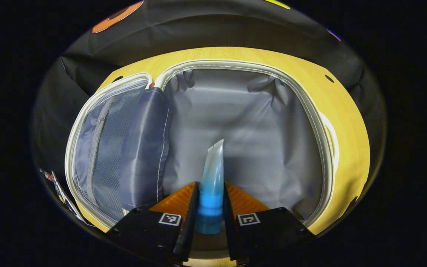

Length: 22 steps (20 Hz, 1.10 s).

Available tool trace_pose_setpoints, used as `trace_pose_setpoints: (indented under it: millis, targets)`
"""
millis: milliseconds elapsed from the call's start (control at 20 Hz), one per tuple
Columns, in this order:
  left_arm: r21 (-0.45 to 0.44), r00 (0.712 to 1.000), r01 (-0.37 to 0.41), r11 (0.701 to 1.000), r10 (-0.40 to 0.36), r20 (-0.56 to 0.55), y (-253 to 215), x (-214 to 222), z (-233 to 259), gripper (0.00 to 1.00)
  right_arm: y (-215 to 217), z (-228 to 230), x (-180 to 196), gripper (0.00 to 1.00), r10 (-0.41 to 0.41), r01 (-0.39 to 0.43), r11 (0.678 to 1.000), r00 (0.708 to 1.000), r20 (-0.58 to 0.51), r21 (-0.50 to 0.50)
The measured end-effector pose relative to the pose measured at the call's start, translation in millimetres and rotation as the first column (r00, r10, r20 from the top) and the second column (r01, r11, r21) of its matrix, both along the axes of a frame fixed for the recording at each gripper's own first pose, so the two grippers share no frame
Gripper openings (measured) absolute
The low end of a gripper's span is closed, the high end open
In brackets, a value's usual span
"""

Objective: First open the suitcase, pack the skin care products into it, and then close the suitcase.

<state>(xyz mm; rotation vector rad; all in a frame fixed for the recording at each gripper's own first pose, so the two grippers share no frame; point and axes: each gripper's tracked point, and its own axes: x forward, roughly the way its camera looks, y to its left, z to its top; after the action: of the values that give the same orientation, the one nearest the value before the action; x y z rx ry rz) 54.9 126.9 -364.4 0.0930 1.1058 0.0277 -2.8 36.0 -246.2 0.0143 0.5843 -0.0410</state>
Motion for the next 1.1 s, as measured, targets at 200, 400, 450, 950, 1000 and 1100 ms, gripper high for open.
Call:
trace_pose_setpoints:
  millis: [200,400,450,950,1000,1100]
  targets:
    - [-0.097,0.998,0.007,0.995,0.000,0.068,-18,-9,30,0.84,31,11,20,0.36,0.067,-0.067,0.998,0.998,0.019,0.020]
    - [-0.100,0.962,0.035,0.994,-0.007,0.273,-12,-24,100,0.87,86,23,47,0.34,0.165,-0.166,0.985,0.986,0.036,0.047]
    - [-0.097,0.948,0.047,0.994,-0.014,0.317,-7,-31,117,0.89,103,25,55,0.35,0.185,-0.187,0.980,0.982,0.038,0.066]
    - [-0.052,0.765,0.013,0.999,0.024,0.644,64,-115,232,0.96,249,-27,103,0.36,0.305,-0.296,0.949,0.949,-0.078,0.113]
    - [-0.062,0.737,0.016,0.998,0.030,0.675,66,-117,241,0.96,256,-39,104,0.33,0.306,-0.296,0.950,0.947,-0.102,0.098]
    - [-0.067,0.693,0.027,0.997,0.030,0.720,72,-120,252,0.96,264,-63,106,0.36,0.293,-0.285,0.956,0.943,-0.158,0.071]
